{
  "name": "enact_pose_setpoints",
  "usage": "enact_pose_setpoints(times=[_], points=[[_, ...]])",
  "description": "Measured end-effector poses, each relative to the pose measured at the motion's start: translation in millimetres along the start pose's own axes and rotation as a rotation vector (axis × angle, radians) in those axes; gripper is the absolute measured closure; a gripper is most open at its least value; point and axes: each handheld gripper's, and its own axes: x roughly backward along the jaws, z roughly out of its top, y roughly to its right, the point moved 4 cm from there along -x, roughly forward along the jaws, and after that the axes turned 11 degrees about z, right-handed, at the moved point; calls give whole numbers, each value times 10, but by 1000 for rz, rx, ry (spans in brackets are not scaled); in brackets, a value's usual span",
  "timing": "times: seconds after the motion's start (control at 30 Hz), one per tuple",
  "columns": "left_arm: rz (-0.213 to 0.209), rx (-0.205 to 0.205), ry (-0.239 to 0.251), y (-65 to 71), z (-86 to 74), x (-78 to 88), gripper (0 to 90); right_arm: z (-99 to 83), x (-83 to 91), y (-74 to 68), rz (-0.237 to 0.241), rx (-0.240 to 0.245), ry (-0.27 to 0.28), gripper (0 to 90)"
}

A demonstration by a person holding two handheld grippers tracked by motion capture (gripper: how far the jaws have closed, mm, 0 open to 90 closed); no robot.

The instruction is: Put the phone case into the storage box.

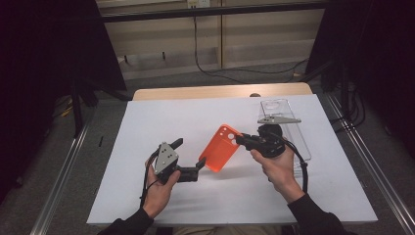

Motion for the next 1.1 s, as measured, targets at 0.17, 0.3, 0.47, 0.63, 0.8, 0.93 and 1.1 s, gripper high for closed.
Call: enact_pose_setpoints(times=[0.17,0.3,0.47,0.63,0.8,0.93,1.1], points=[[19,27,20,-76,-15,99,25,16,26,31,-6,10,14,802],[43,45,13,-165,-78,157,25,15,32,65,-16,18,9,802],[58,35,-7,-240,-125,200,31,27,43,82,-23,27,8,802],[81,36,-5,-313,-168,258,24,53,100,137,-36,42,14,802],[93,39,-3,-362,-192,307,15,65,149,194,-43,37,26,802],[90,43,5,-385,-204,353,13,79,184,206,-48,48,30,802],[142,65,31,-475,-203,441,14,140,275,251,-58,43,48,801]])
